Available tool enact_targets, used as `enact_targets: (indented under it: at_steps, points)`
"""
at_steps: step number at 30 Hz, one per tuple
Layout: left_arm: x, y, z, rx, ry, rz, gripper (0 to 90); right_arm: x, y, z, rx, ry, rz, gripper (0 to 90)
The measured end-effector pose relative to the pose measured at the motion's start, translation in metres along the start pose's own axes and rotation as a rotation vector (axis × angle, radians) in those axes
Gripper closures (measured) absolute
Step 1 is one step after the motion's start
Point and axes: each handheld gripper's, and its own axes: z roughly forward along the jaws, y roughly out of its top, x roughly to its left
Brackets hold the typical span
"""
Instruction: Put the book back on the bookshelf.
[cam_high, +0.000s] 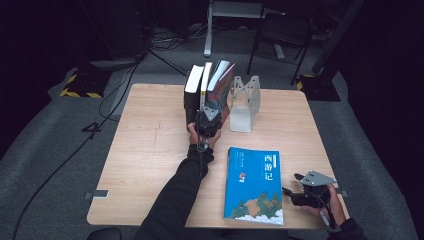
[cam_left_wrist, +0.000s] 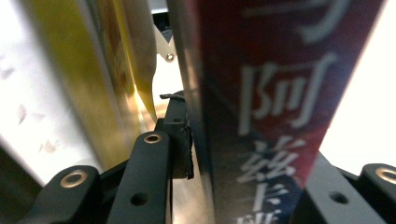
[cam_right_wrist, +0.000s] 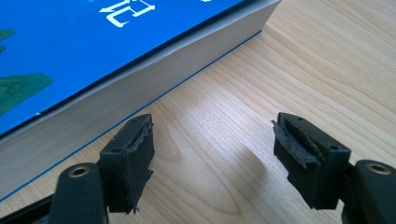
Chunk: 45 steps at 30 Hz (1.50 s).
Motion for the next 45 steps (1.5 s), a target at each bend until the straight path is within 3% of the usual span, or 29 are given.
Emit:
enact_targets:
  at_steps: [3, 11, 15, 19, 21, 23, 24, 26, 39, 45]
  points:
    - [-0.002, 0.004, 0.004, 0.011, 0.011, 0.027, 68.6, 0.000, 0.000, 0.000, -0.001, 0.001, 0.002, 28.5]
    - [-0.006, 0.001, 0.001, 0.013, -0.031, -0.027, 65.4, 0.000, -0.001, 0.000, -0.004, 0.002, 0.006, 28.3]
    - [-0.009, -0.002, -0.005, 0.015, -0.036, -0.034, 58.4, -0.001, -0.001, -0.001, 0.000, -0.002, 0.001, 28.2]
    - [-0.007, -0.007, -0.012, 0.022, -0.050, -0.045, 56.7, -0.002, -0.002, -0.001, -0.002, -0.001, 0.006, 28.3]
    - [-0.007, -0.013, -0.018, 0.037, -0.058, -0.019, 54.7, -0.001, -0.002, -0.002, -0.001, -0.002, 0.003, 28.3]
    - [-0.007, -0.015, -0.019, 0.045, -0.070, -0.019, 54.1, -0.001, -0.002, -0.002, 0.002, 0.000, 0.000, 28.3]
    - [-0.006, -0.020, -0.023, 0.060, -0.094, 0.004, 54.9, 0.000, -0.001, -0.001, 0.001, 0.001, -0.003, 28.3]
    - [-0.006, -0.025, -0.024, 0.067, -0.113, 0.008, 58.7, 0.001, -0.001, -0.001, 0.001, 0.002, -0.003, 28.3]
    - [-0.012, -0.016, -0.003, 0.090, -0.105, 0.014, 62.0, 0.001, 0.000, 0.000, -0.004, 0.003, -0.009, 28.3]
    - [-0.013, -0.014, -0.002, 0.106, -0.092, 0.028, 61.3, 0.001, 0.000, 0.000, -0.004, 0.006, -0.012, 28.3]
